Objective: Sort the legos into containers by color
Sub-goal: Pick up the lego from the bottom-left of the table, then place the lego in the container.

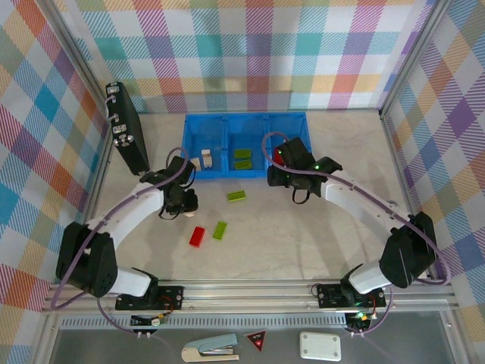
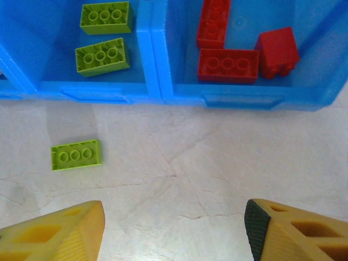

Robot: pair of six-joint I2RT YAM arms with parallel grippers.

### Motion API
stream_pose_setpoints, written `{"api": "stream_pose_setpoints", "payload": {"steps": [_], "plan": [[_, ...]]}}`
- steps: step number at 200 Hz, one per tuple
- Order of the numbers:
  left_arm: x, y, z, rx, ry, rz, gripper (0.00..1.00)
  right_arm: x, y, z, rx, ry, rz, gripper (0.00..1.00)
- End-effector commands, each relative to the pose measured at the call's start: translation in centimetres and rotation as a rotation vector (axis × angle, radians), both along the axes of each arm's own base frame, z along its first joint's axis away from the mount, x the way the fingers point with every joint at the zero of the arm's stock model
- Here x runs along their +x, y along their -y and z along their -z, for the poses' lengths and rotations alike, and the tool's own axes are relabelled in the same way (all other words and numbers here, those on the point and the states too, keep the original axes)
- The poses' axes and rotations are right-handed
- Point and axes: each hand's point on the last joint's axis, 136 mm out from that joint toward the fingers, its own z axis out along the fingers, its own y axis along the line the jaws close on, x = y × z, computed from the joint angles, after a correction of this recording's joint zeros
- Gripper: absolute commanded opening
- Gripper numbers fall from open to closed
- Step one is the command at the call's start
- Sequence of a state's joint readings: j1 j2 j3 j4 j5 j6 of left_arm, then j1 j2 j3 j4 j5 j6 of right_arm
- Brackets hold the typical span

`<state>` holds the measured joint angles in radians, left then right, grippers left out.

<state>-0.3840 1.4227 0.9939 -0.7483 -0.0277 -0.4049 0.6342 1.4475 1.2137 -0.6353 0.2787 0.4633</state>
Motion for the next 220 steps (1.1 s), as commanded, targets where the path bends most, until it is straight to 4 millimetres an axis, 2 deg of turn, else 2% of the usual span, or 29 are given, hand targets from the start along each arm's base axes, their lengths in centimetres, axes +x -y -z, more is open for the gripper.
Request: {"api": "stream_pose_setpoints", "payload": {"steps": [1,53,114,170,220], "plan": [[2.7,0.8,-1.3,0.024,0.052,0.07,0.23,-0.9,1.4,-0.3,-0.025,0.006,0.033,0.7],[8.1,2.7,-3.0,-0.002,0.101,0.138,0.25,-2.4,3.2,-0.9,-0.039,0.015,0.077,0.69],[14.6,3.2,-4.1,-0.098,0.147,0.147,0.26,-3.9,5.2,-1.4,-0.046,0.029,0.127,0.68],[18.9,4.2,-3.0,-0.142,0.14,0.196,0.26,-4.7,6.1,-1.7,-0.042,0.027,0.156,0.68],[20.9,5.5,-1.0,-0.194,0.109,0.243,0.26,-5.6,7.1,-2.0,-0.052,0.031,0.178,0.68]]}}
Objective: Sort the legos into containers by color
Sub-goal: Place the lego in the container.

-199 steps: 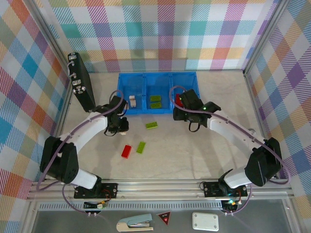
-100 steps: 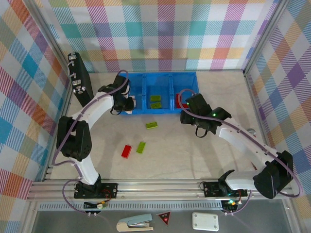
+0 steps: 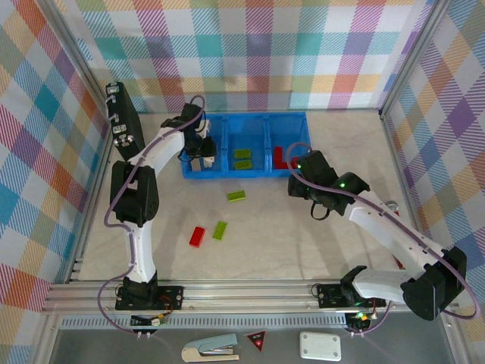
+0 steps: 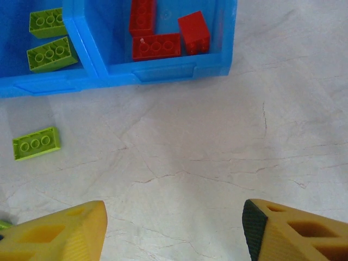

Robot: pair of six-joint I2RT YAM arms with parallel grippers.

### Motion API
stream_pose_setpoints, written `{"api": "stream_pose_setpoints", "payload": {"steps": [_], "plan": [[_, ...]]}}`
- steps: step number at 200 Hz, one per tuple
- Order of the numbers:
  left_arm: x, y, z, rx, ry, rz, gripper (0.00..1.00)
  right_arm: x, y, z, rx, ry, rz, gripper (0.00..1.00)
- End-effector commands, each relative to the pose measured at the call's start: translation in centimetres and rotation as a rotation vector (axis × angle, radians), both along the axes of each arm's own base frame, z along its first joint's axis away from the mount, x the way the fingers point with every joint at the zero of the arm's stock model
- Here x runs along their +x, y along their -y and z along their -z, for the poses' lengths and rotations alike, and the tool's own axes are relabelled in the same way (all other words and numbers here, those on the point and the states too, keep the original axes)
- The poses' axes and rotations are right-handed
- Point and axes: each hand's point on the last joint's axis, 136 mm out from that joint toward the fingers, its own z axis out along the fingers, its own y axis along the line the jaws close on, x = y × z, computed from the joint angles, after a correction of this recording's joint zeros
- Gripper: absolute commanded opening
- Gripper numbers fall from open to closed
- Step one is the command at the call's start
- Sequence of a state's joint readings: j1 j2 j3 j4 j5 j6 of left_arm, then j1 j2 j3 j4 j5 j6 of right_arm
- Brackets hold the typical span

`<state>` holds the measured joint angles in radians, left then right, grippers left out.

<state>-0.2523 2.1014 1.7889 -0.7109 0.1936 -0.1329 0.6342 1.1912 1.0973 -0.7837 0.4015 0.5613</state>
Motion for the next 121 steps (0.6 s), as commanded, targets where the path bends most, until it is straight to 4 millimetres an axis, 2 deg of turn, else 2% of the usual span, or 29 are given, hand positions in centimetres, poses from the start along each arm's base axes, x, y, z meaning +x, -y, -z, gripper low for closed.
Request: {"api": "stream_pose_setpoints", "payload": {"steps": [1,81,121], "plan": [[0.4,0.4,0.4,-0.039,-0.028,0.045,0.26,-1.0,1.1,0.2,-0.022,-0.009,0.03,0.68],[0.9,1.3,3.7,-0.07,-0.078,0.053,0.3,-1.4,1.4,0.4,-0.013,-0.02,0.046,0.67],[0.9,1.4,3.9,-0.087,-0.081,0.047,0.37,-1.5,1.5,0.6,-0.017,-0.023,0.047,0.67]]}}
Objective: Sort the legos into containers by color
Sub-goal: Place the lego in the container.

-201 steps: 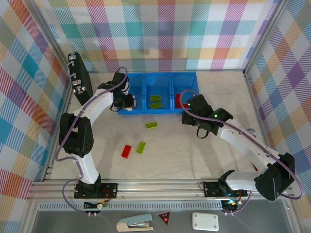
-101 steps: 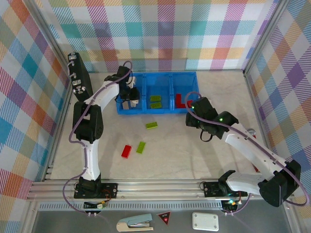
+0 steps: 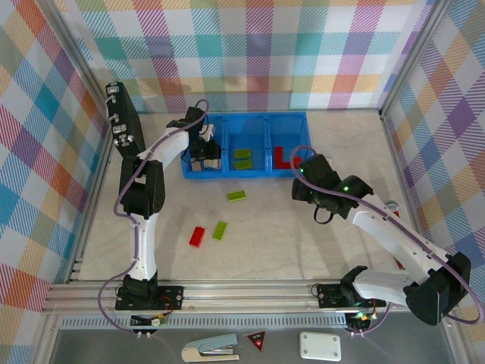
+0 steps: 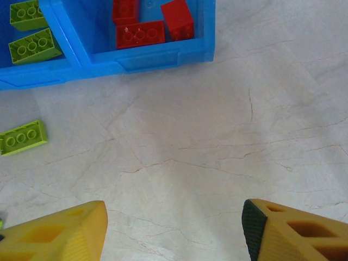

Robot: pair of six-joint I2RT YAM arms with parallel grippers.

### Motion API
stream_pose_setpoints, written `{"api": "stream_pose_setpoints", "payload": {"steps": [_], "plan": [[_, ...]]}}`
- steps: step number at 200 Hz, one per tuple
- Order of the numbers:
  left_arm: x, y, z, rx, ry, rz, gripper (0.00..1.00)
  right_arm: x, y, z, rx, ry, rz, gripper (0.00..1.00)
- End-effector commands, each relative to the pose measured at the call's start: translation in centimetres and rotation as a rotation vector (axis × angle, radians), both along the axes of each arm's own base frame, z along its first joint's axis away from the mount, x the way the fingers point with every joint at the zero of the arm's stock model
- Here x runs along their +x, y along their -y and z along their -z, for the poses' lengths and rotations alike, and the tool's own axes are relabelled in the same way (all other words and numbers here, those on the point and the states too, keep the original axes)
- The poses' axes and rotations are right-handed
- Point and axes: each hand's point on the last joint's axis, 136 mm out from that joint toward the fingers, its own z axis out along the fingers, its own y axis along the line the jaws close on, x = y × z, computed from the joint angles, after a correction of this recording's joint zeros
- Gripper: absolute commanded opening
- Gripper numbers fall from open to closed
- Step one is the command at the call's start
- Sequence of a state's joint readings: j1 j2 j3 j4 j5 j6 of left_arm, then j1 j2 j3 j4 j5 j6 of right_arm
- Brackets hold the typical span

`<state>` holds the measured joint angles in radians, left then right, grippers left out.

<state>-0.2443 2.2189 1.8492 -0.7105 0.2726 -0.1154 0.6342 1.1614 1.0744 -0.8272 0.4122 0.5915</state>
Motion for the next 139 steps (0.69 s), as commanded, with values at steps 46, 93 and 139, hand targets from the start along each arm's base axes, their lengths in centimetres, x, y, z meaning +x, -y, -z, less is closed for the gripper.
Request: {"api": "stream_pose_setpoints", "payload": {"steps": [46,93,139], "plan": [[0.2,0.3,-0.8,-0.043,0.01,0.003,0.37,-0.2,0.3,-0.1,0.0,0.008,0.012,0.68],[-0.2,0.3,-3.0,-0.053,0.042,0.005,0.37,0.0,-0.2,0.2,0.003,0.002,-0.007,0.68],[-1.1,-0.3,-5.7,-0.037,0.085,0.01,0.37,0.7,-1.4,0.6,0.013,-0.01,-0.041,0.68]]}}
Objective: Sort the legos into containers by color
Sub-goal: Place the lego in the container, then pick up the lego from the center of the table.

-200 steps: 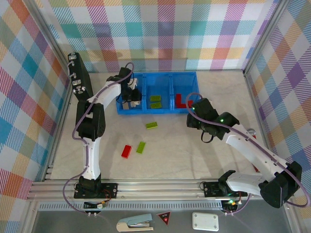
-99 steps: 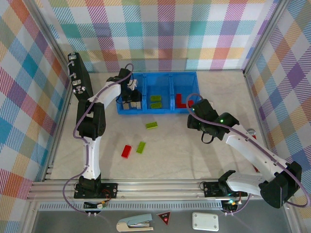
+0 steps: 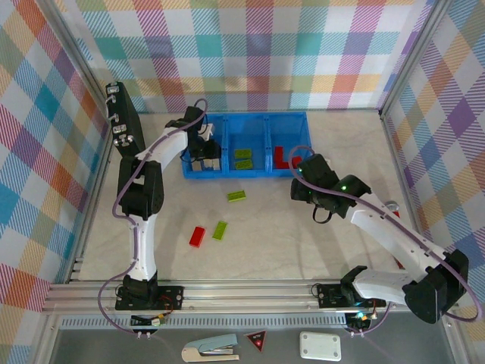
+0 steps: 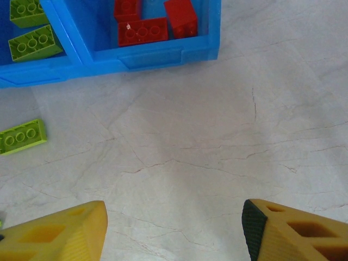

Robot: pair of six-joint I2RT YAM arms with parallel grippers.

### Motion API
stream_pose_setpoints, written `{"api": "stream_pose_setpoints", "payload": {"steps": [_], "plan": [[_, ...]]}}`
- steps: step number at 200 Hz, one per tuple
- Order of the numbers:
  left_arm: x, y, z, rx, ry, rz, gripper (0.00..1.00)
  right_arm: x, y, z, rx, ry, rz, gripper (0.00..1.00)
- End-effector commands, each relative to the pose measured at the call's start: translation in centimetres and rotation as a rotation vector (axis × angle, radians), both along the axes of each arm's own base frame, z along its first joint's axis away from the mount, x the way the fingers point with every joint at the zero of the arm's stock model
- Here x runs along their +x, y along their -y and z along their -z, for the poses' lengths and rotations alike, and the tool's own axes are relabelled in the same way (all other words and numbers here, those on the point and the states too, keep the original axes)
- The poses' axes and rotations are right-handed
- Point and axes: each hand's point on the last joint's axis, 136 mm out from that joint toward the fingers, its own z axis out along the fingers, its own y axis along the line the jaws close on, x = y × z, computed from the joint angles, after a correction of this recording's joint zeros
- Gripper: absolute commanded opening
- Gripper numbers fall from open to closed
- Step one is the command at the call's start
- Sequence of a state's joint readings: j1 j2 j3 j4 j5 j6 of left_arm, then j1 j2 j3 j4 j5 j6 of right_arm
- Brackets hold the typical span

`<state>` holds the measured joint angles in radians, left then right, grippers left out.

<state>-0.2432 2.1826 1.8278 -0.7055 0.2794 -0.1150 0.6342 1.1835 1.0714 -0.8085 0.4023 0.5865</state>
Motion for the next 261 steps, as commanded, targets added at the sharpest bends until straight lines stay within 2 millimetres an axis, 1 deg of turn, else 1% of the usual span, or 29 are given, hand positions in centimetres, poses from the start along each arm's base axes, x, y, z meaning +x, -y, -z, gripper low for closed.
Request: {"api": "stream_pose_setpoints", "payload": {"steps": [1,37,68,88,111,127,153,188,209,228,248,261], "plan": [[-0.8,-0.3,-4.6,-0.026,0.067,0.008,0.37,0.4,-1.0,0.1,0.014,0.0,-0.033,0.67],[-1.9,-0.9,-6.9,-0.01,0.101,0.009,0.37,1.4,-2.5,0.8,0.034,-0.02,-0.055,0.67],[-3.4,-2.0,-8.9,0.037,0.137,0.021,0.37,2.3,-4.7,1.3,0.031,-0.033,-0.097,0.67],[-4.6,-3.3,-10.2,0.093,0.168,0.023,0.38,3.0,-6.4,1.7,0.035,-0.042,-0.125,0.67],[-6.1,-4.9,-11.9,0.162,0.211,0.026,0.41,3.7,-8.4,2.2,0.032,-0.052,-0.158,0.67],[-7.2,-6.1,-12.8,0.22,0.228,0.029,0.44,4.2,-9.8,2.8,0.027,-0.057,-0.182,0.67],[-8.9,-8.1,-13.8,0.312,0.243,0.012,0.46,4.7,-12.0,3.7,0.025,-0.074,-0.219,0.66],[-11.1,-9.5,-15.4,0.352,0.292,-0.006,0.49,4.9,-14.6,4.9,0.028,-0.1,-0.254,0.66],[-12.4,-10.4,-15.9,0.375,0.316,-0.018,0.52,5.1,-15.8,5.8,0.03,-0.119,-0.261,0.66],[-13.1,-11.5,-16.2,0.399,0.346,-0.043,0.53,5.2,-16.8,6.8,0.027,-0.136,-0.264,0.66],[-13.6,-12.8,-15.8,0.422,0.361,-0.109,0.58,5.2,-17.9,7.8,0.025,-0.153,-0.273,0.67],[-13.7,-12.9,-15.3,0.416,0.365,-0.125,0.59,5.2,-18.6,8.5,0.022,-0.164,-0.279,0.67]]}}
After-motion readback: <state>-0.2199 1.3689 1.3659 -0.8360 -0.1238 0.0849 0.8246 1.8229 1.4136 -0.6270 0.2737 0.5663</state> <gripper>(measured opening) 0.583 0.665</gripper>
